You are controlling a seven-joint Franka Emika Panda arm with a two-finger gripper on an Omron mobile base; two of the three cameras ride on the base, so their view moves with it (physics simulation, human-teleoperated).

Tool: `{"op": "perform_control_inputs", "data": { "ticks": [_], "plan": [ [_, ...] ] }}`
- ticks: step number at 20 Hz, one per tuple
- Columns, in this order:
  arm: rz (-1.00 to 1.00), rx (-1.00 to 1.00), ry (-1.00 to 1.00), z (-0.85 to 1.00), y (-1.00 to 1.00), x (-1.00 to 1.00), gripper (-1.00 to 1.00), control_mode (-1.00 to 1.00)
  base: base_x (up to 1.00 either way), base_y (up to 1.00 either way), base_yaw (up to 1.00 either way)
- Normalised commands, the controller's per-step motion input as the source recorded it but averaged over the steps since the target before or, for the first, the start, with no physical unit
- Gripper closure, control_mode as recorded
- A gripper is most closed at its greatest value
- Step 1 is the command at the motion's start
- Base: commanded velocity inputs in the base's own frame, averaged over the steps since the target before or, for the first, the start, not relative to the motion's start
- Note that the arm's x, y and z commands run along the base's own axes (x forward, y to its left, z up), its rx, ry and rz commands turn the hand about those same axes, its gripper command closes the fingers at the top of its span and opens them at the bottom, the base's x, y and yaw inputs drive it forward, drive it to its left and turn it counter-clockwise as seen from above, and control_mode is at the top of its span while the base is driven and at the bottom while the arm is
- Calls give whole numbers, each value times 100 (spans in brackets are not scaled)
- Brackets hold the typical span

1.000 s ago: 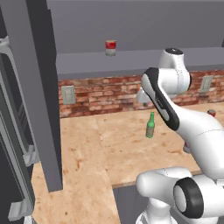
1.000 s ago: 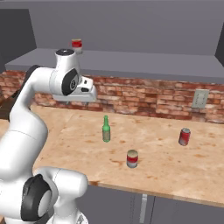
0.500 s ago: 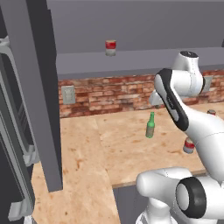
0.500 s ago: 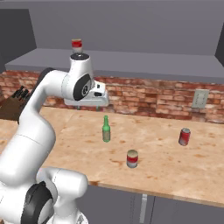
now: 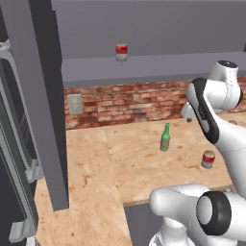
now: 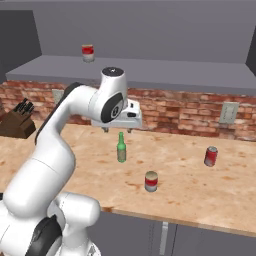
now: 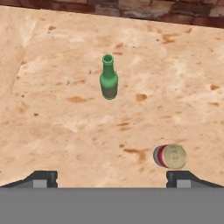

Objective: Pick the canned food and jam from the counter and place them in the cabinets closest to them.

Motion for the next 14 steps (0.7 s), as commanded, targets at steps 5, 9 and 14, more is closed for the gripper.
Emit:
{"op": "perform_control_inputs", "data": {
  "ticks": [5, 9, 14],
  "plan": [
    [0, 0, 3, -13, -58, 0, -100, -100, 0, 0, 0],
    [0, 0, 2, -13, -59, 0, -100, -100, 0, 0, 0],
    [0, 0, 3, -13, -53, 0, -100, -100, 0, 0, 0]
  ]
}}
